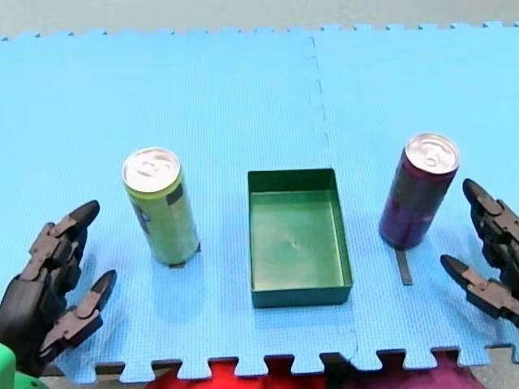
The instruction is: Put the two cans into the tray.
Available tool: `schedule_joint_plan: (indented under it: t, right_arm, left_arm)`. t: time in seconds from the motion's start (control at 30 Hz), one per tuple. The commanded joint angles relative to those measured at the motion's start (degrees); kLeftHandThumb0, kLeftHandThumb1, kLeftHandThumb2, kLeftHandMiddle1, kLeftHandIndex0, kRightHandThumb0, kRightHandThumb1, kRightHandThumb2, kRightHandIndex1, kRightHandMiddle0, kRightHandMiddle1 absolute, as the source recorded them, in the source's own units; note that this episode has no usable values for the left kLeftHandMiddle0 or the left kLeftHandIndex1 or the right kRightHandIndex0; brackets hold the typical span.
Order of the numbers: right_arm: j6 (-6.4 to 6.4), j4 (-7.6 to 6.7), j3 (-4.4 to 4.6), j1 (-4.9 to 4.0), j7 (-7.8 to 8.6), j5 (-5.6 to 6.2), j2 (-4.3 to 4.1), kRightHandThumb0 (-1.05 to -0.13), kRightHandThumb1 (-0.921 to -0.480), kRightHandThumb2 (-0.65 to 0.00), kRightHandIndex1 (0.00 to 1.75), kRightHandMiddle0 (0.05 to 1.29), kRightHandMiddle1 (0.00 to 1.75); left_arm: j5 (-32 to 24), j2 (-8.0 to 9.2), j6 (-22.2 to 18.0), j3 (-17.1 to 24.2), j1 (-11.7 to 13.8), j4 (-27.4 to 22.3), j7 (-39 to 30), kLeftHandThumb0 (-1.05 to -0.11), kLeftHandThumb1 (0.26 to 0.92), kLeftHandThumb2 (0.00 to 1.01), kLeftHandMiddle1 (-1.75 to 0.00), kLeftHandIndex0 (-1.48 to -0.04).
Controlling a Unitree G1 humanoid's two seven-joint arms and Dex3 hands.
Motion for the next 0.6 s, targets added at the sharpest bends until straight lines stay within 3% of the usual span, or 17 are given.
schedule_joint_plan:
  t: [0.0,0.1,0.17,0.27,0.33,0.43,0.57]
  right_arm:
    - [-0.97,1.01,-0.48,-0.42,0.86,0.86,-0.23,-1.048,-0.921,-0.332,0.0,0.17,0.0]
    - [-0.75,1.88,-1.02,-0.99,2.97,2.48,-0.04,-1.048,-0.921,-0.357,0.0,0.16,0.0]
    - [0.58,1.93,-1.63,-1.27,5.24,4.48,0.33,-1.048,-0.921,-0.366,0.0,0.16,0.0]
    - [4.14,0.97,-2.65,-1.5,9.44,8.21,0.84,-1.048,-0.921,-0.406,0.0,0.15,0.0]
    - [6.4,-0.01,-3.14,-1.56,11.25,9.8,0.93,-1.048,-0.921,-0.422,0.0,0.14,0.0]
    - [8.15,-0.87,-3.61,-1.72,12.73,10.77,0.83,-1.048,-0.921,-0.442,0.0,0.13,0.0]
    - [8.75,-0.77,-4.18,-2.23,13.7,11.04,0.66,-1.048,-0.921,-0.454,0.0,0.12,0.0]
  left_arm:
    - [-0.42,0.44,-0.34,0.22,-0.23,0.44,-0.16,-1.048,0.921,0.52,0.0,-0.06]
    - [-0.55,0.43,-0.44,0.31,-0.39,0.83,-0.39,-1.048,0.921,0.52,0.0,-0.06]
    - [-0.69,0.42,-0.42,0.37,-0.48,1.03,-0.59,-1.048,0.921,0.51,0.0,-0.06]
    - [-0.81,0.38,-0.39,0.39,-0.5,1.08,-0.76,-1.048,0.921,0.5,0.0,-0.06]
    - [-0.86,0.36,-0.33,0.36,-0.46,0.97,-0.83,-1.048,0.921,0.5,0.0,-0.06]
    - [-0.92,0.35,-0.04,0.26,-0.32,0.6,-0.82,-1.048,0.921,0.49,0.0,-0.06]
    - [-0.71,0.19,1.0,-0.02,0.03,-0.53,-0.23,-1.048,0.921,0.48,-0.01,-0.06]
